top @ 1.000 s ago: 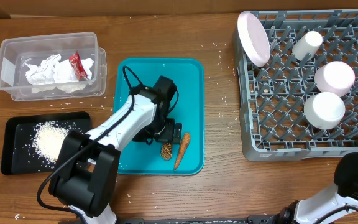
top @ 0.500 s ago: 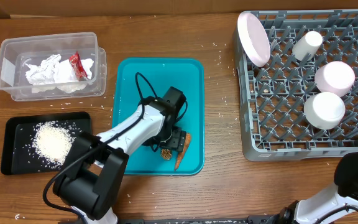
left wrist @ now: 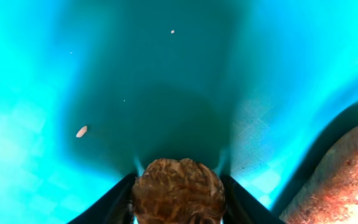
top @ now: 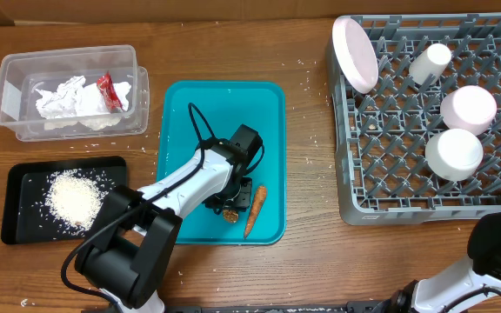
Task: Sort waste into correct bins and load items into the dishwasher
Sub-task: 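Carry the walnut left and drop it onto the rice on black tray, then move left gripper back to the carrot on teal tray and grasp it, then lift the carrot with left gripper and carry it left to black tray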
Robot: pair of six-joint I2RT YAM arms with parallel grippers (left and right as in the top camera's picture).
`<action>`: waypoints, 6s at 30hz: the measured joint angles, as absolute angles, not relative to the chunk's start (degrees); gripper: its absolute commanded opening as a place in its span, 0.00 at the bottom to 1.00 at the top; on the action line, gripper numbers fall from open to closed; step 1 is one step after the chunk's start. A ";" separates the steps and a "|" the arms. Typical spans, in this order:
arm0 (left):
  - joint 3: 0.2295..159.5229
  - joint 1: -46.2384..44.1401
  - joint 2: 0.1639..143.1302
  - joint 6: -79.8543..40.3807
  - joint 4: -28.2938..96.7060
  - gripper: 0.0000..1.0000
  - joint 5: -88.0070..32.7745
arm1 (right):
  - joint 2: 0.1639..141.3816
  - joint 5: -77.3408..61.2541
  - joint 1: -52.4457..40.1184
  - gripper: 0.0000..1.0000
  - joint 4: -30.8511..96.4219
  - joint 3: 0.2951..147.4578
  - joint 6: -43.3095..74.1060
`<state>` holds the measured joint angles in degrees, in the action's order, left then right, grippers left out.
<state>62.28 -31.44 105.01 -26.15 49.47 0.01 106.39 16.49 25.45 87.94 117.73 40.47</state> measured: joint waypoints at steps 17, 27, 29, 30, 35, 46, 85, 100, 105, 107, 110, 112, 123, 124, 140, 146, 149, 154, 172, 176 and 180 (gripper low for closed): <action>71.24 -19.68 105.16 -29.67 63.86 0.31 -0.16 | 106.39 16.49 25.45 1.00 87.96 117.73 40.47; 87.13 0.95 105.16 -29.43 72.82 0.34 0.95 | 106.39 16.51 25.47 1.00 87.96 117.73 40.45; 88.79 4.86 105.16 -29.43 73.12 0.33 1.06 | 106.39 16.47 25.45 1.00 87.94 117.73 40.47; 89.23 7.25 105.16 -29.43 73.06 0.33 1.17 | 106.39 16.49 25.45 1.00 87.96 117.73 40.45; 89.23 18.26 105.16 -29.67 71.88 0.33 2.15 | 106.39 16.51 25.45 1.00 87.94 117.73 40.45; 78.94 32.73 105.16 -32.53 61.58 0.44 2.68 | 106.39 16.49 25.47 1.00 87.96 117.73 40.45; 79.18 -30.55 105.67 -21.45 59.31 0.96 -13.10 | 106.39 16.47 25.45 1.00 87.94 117.73 40.45; 79.18 -37.89 117.21 -18.72 62.37 0.52 -3.99 | 106.39 16.49 25.47 1.00 87.96 117.73 40.49; 79.22 -37.89 117.49 -19.25 62.96 0.38 -3.33 | 106.39 16.49 25.45 1.00 87.94 117.73 40.47; 79.24 -37.89 117.49 -19.64 63.02 0.37 -3.27 | 106.39 16.49 25.45 1.00 87.94 117.73 40.47; 79.90 -37.89 117.69 -20.60 64.45 0.38 -3.14 | 106.37 16.49 25.45 1.00 87.94 117.73 40.47; 81.19 -37.69 117.89 -21.21 66.59 0.38 -2.90 | 106.39 16.47 25.45 1.00 87.96 117.73 40.47; 94.74 -24.71 114.15 -22.55 76.14 0.45 -1.45 | 106.39 16.49 25.47 1.00 87.94 117.73 40.45; 95.20 -22.81 113.08 -22.33 76.16 0.45 -1.91 | 106.39 16.49 25.45 1.00 87.99 117.73 40.45; 78.00 -36.05 111.13 -22.74 63.07 0.58 -8.47 | 106.39 16.49 25.45 1.00 87.96 117.73 40.45; 75.26 -36.51 111.13 -25.89 61.08 0.59 -4.89 | 106.39 16.51 25.47 1.00 87.96 117.73 40.49; 73.23 -36.51 111.13 -26.65 57.28 0.59 -4.19 | 106.39 16.49 25.45 1.00 87.92 117.73 40.45; 70.48 -36.51 111.11 -26.87 55.37 0.57 -3.79 | 106.39 16.49 25.47 1.00 87.94 117.73 40.49; 72.20 -35.00 110.48 -31.40 63.59 0.13 -0.16 | 106.37 16.49 25.47 1.00 87.94 117.73 40.47; 77.52 -31.75 110.17 -34.11 68.77 0.15 4.16 | 106.39 16.47 25.45 1.00 87.96 117.73 40.45; 81.84 -26.68 106.96 -36.21 72.69 0.15 9.06 | 106.39 16.49 25.45 1.00 87.94 117.73 40.47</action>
<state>81.84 -26.68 106.96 -36.21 72.69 9.06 106.39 16.49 25.45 87.94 117.73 40.47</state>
